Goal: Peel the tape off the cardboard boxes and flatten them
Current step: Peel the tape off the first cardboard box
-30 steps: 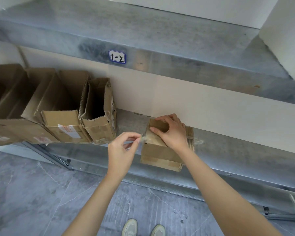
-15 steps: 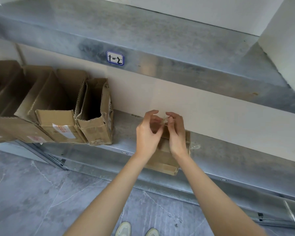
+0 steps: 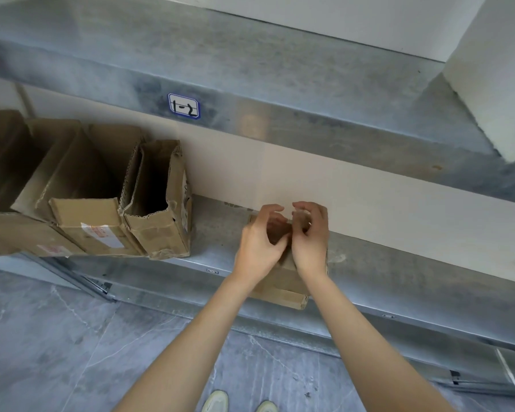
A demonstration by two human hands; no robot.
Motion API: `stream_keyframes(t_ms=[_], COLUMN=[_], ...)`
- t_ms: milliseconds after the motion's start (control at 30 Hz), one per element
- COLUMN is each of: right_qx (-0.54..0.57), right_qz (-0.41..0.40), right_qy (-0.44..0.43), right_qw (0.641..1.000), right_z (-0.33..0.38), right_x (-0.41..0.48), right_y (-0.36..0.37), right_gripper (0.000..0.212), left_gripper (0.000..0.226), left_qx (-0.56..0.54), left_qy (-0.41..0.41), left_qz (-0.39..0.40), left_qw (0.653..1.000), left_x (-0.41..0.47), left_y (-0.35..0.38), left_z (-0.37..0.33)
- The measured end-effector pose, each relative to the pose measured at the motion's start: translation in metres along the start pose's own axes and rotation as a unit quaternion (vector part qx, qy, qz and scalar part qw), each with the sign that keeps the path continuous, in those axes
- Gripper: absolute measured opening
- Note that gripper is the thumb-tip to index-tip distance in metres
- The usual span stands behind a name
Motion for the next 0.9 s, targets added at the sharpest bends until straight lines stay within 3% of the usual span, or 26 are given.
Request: stream_keyframes(t_ms=[200,467,700,900], right_qx=[-0.003,0.0,-0.026,-0.041], right_qz=[-0.039,-0.067,-0.092,-0.02], right_qy=[-0.018,0.014,0.005,0.101], right_qw=[0.999,0.998,0.995,0.994], right_z=[0.003,-0.004,0.002,-0.025], right_x=[-0.003,-0.003,0.009,0.003], right_y=[-0.007,-0.024,-0.08,-0.106], right_gripper=[0.035,0.015,0.012,0.039], left_gripper=[0.034,0.033,0.053,0.079], left_qx=[0.088,0.139,0.243,0.291], left_qy=[0.012,0.046,0.095,0.103], left_qz=[0.029,0.063,0.072,0.125], left_qw=[0.996,0.987,0.963,0.943], left_x=[0.0,0.0,-0.003,-0.007], left_y=[0.009,0.019,0.026,0.033], left_z=[0.003,0.0,-0.009,-0.013])
Point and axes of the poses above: each hand's wrist, its own x-axis towards the middle knuckle, its own y-axis out of the palm, z = x × y, the point moved 9 cm from there along x, towards the middle knuckle, and after that the axes turned 9 degrees about x, right-handed, at the moved point
